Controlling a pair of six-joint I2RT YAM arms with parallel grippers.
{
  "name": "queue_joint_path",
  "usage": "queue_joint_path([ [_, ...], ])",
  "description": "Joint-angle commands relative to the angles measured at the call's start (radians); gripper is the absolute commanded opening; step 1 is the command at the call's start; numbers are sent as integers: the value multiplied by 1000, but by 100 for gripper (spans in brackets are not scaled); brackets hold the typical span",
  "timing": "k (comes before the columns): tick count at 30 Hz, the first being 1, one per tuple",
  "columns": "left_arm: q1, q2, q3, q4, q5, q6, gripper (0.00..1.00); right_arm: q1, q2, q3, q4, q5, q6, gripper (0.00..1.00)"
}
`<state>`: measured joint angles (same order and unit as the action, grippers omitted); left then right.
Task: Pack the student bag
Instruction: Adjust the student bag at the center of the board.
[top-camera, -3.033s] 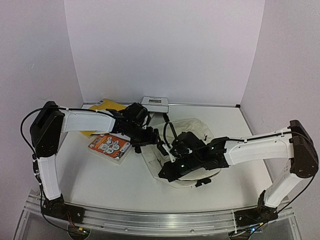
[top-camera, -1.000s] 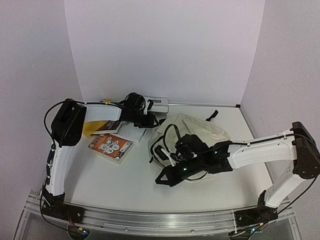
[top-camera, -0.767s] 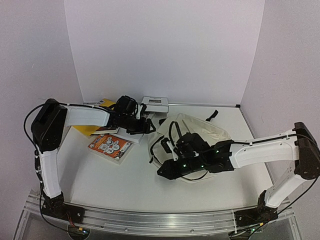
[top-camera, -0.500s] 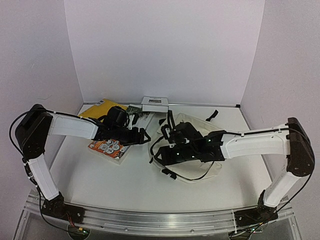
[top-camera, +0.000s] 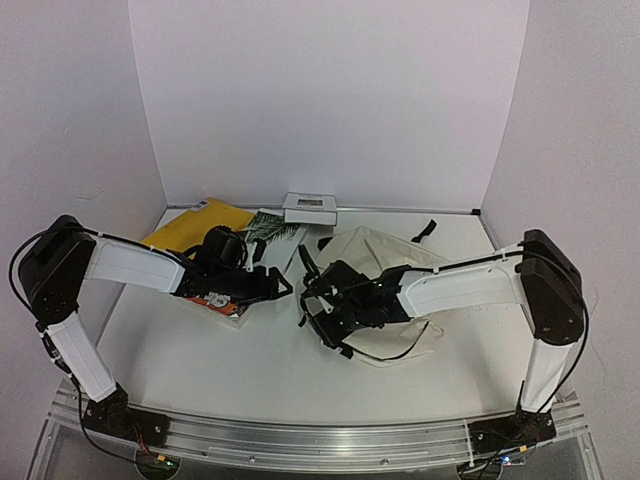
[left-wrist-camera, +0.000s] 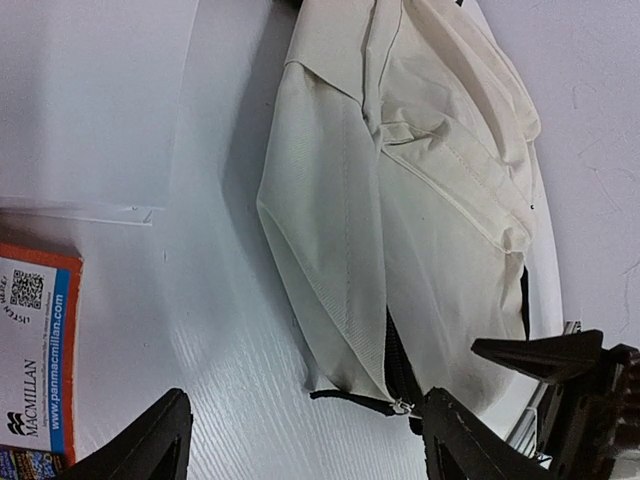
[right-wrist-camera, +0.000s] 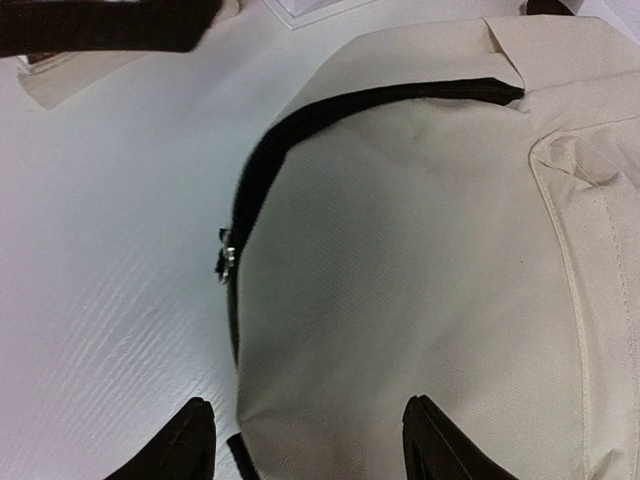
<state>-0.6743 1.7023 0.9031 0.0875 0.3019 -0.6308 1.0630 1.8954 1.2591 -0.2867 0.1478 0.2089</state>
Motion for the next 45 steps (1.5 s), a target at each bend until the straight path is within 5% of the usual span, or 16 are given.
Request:
queue_joint_path([
  [1,1,-54,-34,77,27,-14,80,3,66,64,-19,190,-30,63],
  [5,1,-48,-38,98,41,-7,80,4,102,79,-4,219,-31,62],
  [7,1,-34,-42,122,62,-4,79,4,128,90,13,219,-40,54],
  [11,1,-15,-77,215,136,-14,79,1,114,102,21,226,-20,12],
  [14,1,-12,-95,264,167,-26,79,-15,67,94,25,194,3,0],
  [26,-9,40,-62,356,332,-8,77,-150,-97,7,138,-214,56,0],
  [45,-22,182,58,428,384,-38,58,-166,-148,-17,150,-302,73,0],
])
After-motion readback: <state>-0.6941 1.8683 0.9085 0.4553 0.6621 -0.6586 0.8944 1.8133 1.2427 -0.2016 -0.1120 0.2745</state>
